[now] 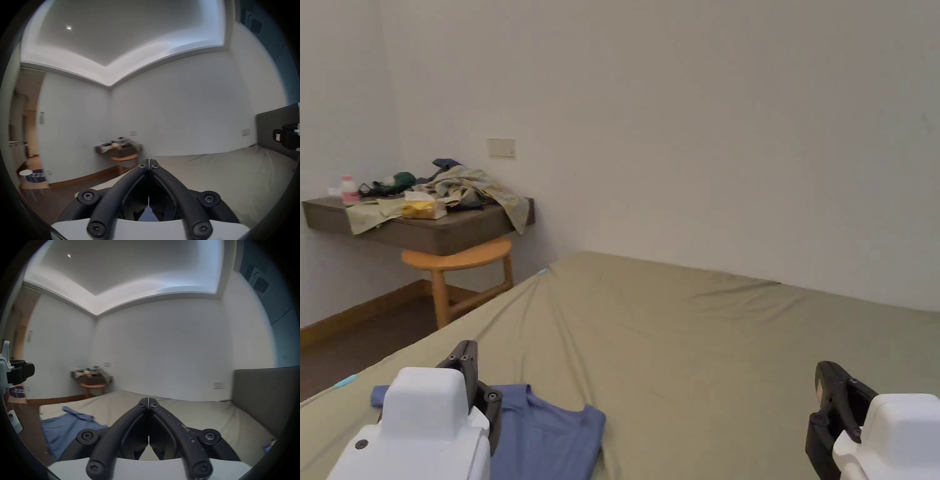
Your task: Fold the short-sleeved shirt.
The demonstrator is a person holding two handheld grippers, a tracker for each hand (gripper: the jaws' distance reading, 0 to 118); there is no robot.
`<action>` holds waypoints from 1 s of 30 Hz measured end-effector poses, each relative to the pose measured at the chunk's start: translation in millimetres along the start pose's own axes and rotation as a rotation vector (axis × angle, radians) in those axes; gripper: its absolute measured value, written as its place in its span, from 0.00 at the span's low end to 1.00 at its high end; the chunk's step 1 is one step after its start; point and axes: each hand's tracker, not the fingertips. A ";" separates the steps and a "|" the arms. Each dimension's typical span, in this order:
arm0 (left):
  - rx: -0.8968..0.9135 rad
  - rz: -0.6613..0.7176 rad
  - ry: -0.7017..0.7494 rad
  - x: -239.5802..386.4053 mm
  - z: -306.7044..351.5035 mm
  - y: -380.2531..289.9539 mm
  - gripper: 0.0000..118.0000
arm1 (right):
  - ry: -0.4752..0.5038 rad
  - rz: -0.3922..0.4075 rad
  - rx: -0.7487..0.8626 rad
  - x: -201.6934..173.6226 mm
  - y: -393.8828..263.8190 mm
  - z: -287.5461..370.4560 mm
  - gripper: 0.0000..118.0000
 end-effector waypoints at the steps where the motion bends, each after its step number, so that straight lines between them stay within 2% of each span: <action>1: -0.016 -0.002 0.029 -13.9 0.9 -3.5 0.00 | 0.029 0.005 0.001 -12.0 -0.4 -7.1 0.00; 5: -0.093 -0.014 0.131 -55.8 -1.1 -23.2 0.00 | 0.115 0.008 -0.025 -51.2 -8.6 -30.1 0.00; 11: -0.285 0.015 0.077 -64.6 -61.6 -71.4 0.00 | 0.157 0.035 -0.113 -76.2 -35.0 -61.3 0.00; 12: -0.346 0.019 0.067 -63.6 -79.7 -82.8 0.09 | 0.158 0.039 -0.129 -78.3 -40.3 -66.5 0.00; 13: -0.433 0.020 0.045 -62.1 -104.4 -98.7 0.27 | 0.162 0.050 -0.158 -80.8 -47.2 -72.2 0.00; 14: -0.543 0.020 0.013 -60.4 -130.9 -116.6 0.57 | 0.164 0.063 -0.184 -82.8 -54.3 -78.9 0.00; 15: -0.639 0.026 -0.005 -58.4 -153.2 -133.5 0.91 | 0.162 0.073 -0.205 -84.1 -60.5 -84.7 0.00; 16: -0.725 0.054 -0.020 -58.5 -178.8 -154.4 1.00 | 0.160 0.084 -0.236 -84.7 -68.9 -92.2 0.00; 17: -0.762 0.085 -0.037 -59.0 -200.1 -172.8 0.97 | 0.158 0.090 -0.265 -84.7 -77.3 -99.6 0.00; 18: -0.809 0.096 -0.042 -59.6 -218.5 -189.2 0.87 | 0.155 0.094 -0.285 -84.7 -83.7 -106.0 0.00; 19: -0.870 0.110 -0.044 -60.0 -241.6 -211.0 0.84 | 0.148 0.097 -0.306 -84.5 -91.2 -113.8 0.00; 23: -1.123 0.111 0.014 -58.9 -309.5 -297.1 0.81 | 0.119 0.098 -0.386 -80.6 -115.5 -136.1 0.00; 26: -1.207 0.097 0.050 -55.7 -330.4 -335.8 0.59 | 0.108 0.123 -0.431 -76.1 -125.9 -145.2 0.00; 28: -1.202 0.125 0.037 -52.3 -329.0 -344.2 0.47 | 0.095 0.137 -0.451 -70.9 -132.3 -148.8 0.00; 29: -1.174 0.161 0.043 -52.7 -326.3 -340.3 0.37 | 0.090 0.134 -0.455 -67.3 -134.8 -148.5 0.00; 30: -1.146 0.190 0.047 -53.3 -323.5 -335.1 0.00 | 0.085 0.128 -0.460 -64.2 -134.9 -148.3 0.00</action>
